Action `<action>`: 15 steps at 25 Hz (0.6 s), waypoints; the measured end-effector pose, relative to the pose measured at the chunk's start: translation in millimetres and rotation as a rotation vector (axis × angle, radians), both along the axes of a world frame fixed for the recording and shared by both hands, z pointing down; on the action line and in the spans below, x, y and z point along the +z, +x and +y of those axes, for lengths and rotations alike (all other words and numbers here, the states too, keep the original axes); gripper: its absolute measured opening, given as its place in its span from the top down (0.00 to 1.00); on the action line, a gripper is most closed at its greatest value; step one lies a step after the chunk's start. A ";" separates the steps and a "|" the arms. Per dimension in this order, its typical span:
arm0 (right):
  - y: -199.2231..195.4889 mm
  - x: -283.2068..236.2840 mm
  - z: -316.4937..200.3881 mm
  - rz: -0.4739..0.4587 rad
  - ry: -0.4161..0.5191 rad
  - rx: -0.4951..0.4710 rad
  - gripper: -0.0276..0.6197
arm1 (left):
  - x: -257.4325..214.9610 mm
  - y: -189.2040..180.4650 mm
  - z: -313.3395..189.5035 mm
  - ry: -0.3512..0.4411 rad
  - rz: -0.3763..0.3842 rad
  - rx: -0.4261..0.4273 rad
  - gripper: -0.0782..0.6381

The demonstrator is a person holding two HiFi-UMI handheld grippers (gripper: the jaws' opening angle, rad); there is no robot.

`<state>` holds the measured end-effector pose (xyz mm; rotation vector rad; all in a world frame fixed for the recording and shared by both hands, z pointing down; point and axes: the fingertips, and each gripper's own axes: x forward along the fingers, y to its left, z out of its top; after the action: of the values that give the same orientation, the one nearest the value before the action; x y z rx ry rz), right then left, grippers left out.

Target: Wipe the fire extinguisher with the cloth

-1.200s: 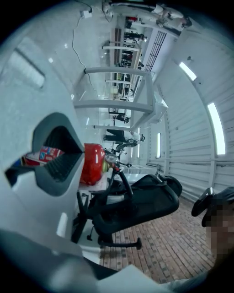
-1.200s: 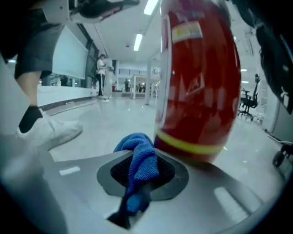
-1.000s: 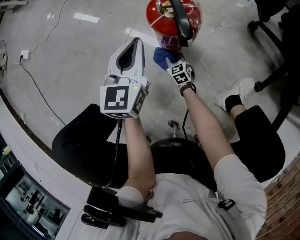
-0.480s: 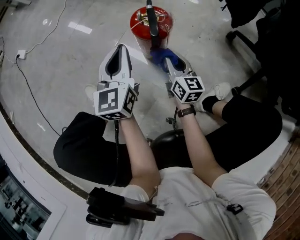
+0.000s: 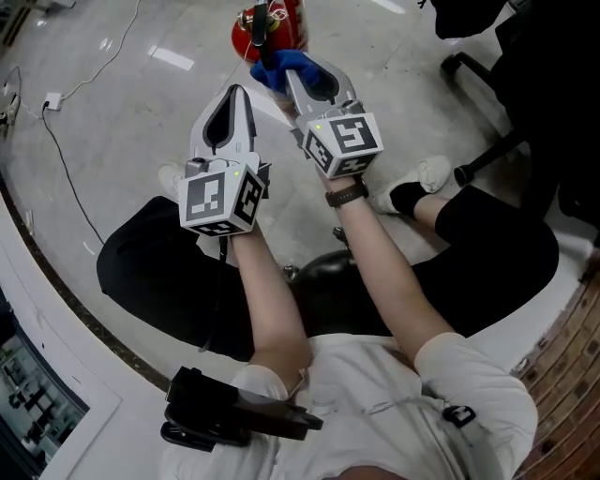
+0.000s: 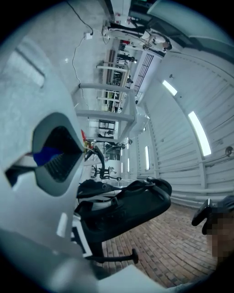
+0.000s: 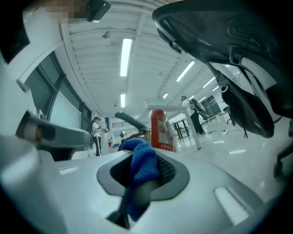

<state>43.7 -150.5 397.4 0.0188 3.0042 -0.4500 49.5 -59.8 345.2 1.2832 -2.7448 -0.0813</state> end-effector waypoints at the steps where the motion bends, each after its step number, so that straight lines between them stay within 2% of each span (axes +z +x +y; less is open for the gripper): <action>1: -7.3 6.4 3.5 0.007 0.052 -0.004 0.85 | -0.2 2.9 -3.7 -0.004 -0.004 0.008 0.89; 5: -10.1 24.7 18.2 -0.017 0.217 -0.027 0.85 | 8.7 9.4 -6.4 -0.023 0.001 0.021 0.89; 12: -14.4 135.8 20.4 0.194 0.456 -0.117 0.86 | 31.4 -4.8 0.1 -0.043 0.031 -0.005 0.89; 14: -16.2 175.9 20.1 0.300 0.491 -0.151 0.86 | 38.3 -12.1 1.9 -0.049 0.043 -0.012 0.89; 15: -16.3 203.6 20.4 0.369 0.477 -0.170 0.86 | 42.6 -15.1 2.6 -0.054 0.050 -0.015 0.89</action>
<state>27.4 -130.2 601.0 0.2551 3.4078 0.2964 34.4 -57.3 387.8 1.2301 -2.6955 -0.0403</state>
